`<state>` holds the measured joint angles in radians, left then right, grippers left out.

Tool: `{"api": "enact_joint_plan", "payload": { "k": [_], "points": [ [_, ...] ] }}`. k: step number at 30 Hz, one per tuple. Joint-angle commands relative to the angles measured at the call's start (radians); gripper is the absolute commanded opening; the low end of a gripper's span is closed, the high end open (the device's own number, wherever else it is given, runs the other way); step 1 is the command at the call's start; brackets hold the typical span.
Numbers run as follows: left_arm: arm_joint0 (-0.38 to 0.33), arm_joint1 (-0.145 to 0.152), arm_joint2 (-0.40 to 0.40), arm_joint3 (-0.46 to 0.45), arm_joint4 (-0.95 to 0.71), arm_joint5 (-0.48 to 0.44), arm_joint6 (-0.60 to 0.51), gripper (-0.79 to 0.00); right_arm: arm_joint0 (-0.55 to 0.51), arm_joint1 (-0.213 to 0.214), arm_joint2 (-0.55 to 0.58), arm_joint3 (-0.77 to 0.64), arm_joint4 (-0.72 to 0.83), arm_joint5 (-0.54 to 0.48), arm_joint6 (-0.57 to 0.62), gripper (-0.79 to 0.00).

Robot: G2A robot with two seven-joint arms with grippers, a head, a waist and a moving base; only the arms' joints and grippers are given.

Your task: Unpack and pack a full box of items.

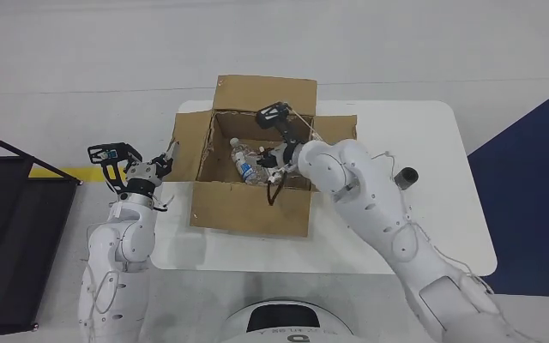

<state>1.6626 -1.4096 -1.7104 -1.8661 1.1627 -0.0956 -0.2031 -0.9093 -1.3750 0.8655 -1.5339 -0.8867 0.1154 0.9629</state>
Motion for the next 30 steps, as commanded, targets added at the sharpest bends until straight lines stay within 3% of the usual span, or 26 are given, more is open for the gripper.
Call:
{"api": "enact_joint_plan", "payload": {
  "k": [1, 3, 5, 10, 12, 15, 19, 20, 30],
  "points": [
    [0.0, 0.0, 0.0, 0.0, 0.0, 0.0, 0.0, 0.0, 0.051, -0.02, -0.06, 0.066, -0.032, 0.076, 0.009, -0.329],
    [0.0, 0.0, 0.0, 0.0, 0.0, 0.0, 0.0, 0.0, 0.089, -0.039, -0.111, 0.13, -0.084, 0.155, 0.012, -0.206],
    [0.0, 0.0, 0.0, 0.0, 0.0, 0.0, 0.0, 0.0, 0.121, -0.06, -0.165, 0.194, -0.126, 0.213, 0.021, -0.148],
    [0.0, 0.0, 0.0, 0.0, 0.0, 0.0, 0.0, 0.0, 0.181, -0.106, -0.223, 0.344, -0.106, 0.246, 0.008, -0.299],
    [0.0, 0.0, 0.0, 0.0, 0.0, 0.0, 0.0, 0.0, 0.199, -0.122, -0.235, 0.39, -0.089, 0.247, 0.012, -0.32],
    [0.0, 0.0, 0.0, 0.0, 0.0, 0.0, 0.0, 0.0, 0.23, -0.144, -0.256, 0.453, -0.087, 0.256, 0.009, -0.277],
    [0.0, 0.0, 0.0, 0.0, 0.0, 0.0, 0.0, 0.0, 0.256, -0.177, -0.283, 0.53, -0.077, 0.274, 0.002, -0.336],
    [0.0, 0.0, 0.0, 0.0, 0.0, 0.0, 0.0, 0.0, 0.261, -0.184, -0.285, 0.551, -0.067, 0.271, -0.004, -0.394],
    [0.0, 0.0, 0.0, 0.0, 0.0, 0.0, 0.0, 0.0, 0.3, -0.259, -0.322, 0.742, -0.021, 0.267, -0.054, -0.422]
  ]
}}
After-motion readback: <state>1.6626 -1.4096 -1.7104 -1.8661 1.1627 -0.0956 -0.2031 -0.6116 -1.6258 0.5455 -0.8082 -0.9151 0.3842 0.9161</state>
